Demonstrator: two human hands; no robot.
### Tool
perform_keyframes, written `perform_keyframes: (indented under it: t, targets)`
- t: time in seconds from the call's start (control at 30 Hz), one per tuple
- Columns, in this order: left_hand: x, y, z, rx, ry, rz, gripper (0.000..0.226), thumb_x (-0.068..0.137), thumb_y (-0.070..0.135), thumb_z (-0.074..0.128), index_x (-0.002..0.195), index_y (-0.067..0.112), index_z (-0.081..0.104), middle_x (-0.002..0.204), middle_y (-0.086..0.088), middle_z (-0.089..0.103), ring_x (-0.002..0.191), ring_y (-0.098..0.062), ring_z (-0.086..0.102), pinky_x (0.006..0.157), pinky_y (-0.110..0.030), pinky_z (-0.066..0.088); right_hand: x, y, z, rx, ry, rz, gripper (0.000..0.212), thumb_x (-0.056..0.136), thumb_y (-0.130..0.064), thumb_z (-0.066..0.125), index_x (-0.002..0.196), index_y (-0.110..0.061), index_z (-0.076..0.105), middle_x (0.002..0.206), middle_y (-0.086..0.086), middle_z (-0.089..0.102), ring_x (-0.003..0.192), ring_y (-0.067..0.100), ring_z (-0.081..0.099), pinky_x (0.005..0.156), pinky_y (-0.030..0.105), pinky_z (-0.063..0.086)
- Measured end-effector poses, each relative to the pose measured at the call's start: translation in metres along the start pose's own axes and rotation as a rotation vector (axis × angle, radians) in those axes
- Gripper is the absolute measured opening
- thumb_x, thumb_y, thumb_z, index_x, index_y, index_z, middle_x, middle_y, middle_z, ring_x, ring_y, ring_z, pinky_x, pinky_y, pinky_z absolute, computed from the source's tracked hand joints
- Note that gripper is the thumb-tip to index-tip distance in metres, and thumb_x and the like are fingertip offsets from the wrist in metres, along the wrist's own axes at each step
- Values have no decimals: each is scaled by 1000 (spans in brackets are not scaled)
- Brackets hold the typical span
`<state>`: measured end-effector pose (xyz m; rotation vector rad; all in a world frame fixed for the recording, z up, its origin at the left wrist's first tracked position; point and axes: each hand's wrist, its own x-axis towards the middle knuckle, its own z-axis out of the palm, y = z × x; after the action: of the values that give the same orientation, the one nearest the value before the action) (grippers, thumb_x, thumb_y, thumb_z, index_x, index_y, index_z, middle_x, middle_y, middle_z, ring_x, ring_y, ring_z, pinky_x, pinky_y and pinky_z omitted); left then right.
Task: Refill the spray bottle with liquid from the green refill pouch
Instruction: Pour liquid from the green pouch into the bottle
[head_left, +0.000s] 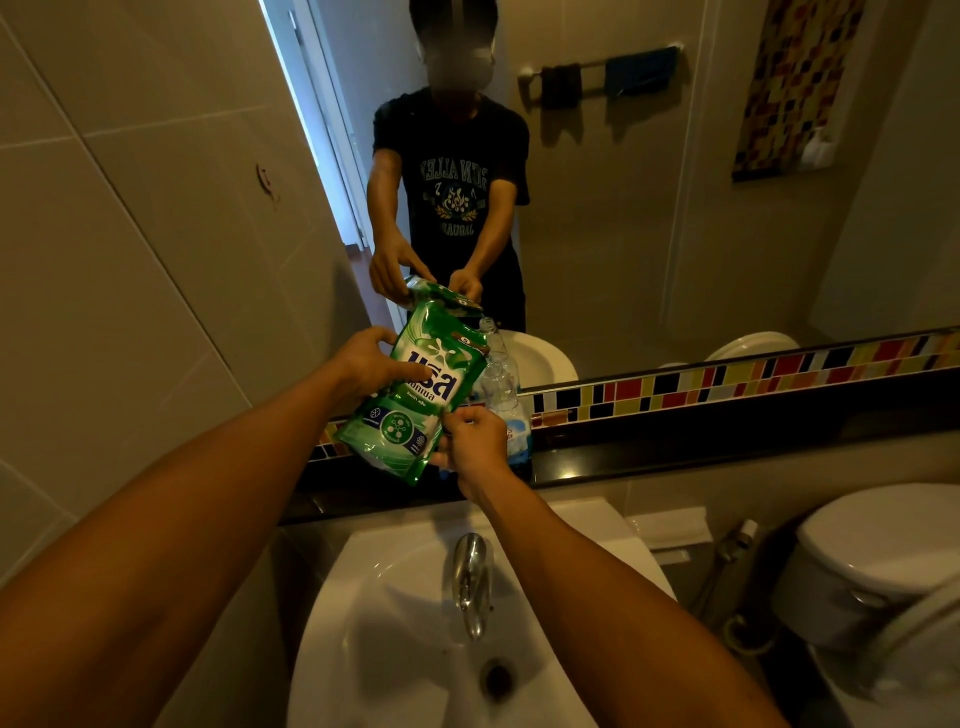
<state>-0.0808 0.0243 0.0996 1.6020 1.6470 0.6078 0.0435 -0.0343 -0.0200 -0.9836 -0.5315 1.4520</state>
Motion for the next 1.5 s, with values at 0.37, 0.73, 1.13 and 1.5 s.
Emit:
perform_keyframes:
  t: [0.37, 0.73, 1.13, 1.5]
  targets:
    - [0, 1, 0, -5, -4, -7, 66, 75, 22, 88, 127, 17, 49, 101, -12, 73, 75, -23, 74, 50, -28, 54, 1, 1, 1, 14, 4, 13, 3, 102, -6, 59, 105, -6, 56, 112, 27, 74, 79, 29, 76, 49, 32, 61]
    - [-4, 4, 0, 9, -8, 5, 57, 77, 21, 86, 122, 18, 50, 95, -8, 72, 71, -20, 73, 47, -26, 53, -2, 1, 2, 24, 16, 23, 14, 102, -7, 59, 114, 0, 57, 113, 27, 74, 97, 39, 76, 47, 28, 59]
    - [0, 2, -1, 7, -5, 4, 61, 76, 22, 86, 124, 18, 49, 97, -12, 73, 69, -22, 74, 47, -27, 54, 1, 4, 3, 20, 9, 26, 6, 102, -8, 61, 104, -6, 57, 112, 28, 74, 99, 43, 76, 49, 32, 61]
    - [0, -2, -4, -6, -3, 21, 63, 75, 21, 87, 124, 19, 48, 98, -11, 73, 69, -22, 74, 47, -27, 55, 3, 8, 4, 37, -9, 21, 4, 102, -7, 60, 105, -5, 58, 111, 25, 76, 88, 33, 78, 56, 38, 65]
